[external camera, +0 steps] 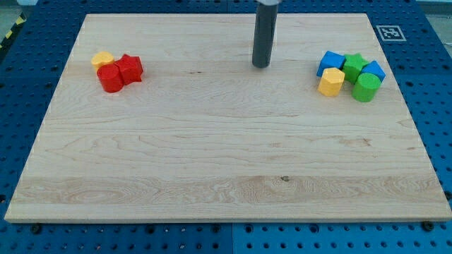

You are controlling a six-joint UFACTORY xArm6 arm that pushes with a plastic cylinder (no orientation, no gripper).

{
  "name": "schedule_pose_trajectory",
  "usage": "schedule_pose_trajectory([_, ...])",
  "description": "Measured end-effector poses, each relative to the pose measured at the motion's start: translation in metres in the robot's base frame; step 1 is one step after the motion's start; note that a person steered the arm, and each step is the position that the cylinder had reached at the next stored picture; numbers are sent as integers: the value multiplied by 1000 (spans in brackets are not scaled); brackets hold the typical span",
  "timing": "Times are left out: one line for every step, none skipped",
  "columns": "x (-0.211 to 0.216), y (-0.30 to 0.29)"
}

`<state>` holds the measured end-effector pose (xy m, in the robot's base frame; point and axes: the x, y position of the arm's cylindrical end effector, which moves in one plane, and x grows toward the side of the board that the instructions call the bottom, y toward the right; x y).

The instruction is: Point your arm at blue triangle

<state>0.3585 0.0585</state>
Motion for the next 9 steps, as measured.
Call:
schedule_pose_trajectory([25, 0])
schedule_pose_trajectory([25, 0])
schedule_pose_trajectory([21, 0])
schedule_pose_trajectory([-5, 0])
schedule_pose_trajectory([-23, 0])
schedule_pose_trajectory([-22, 0])
schedule_pose_trajectory([-20, 0])
schedule_pose_trajectory([-15, 0])
schedule_pose_trajectory([-10, 0])
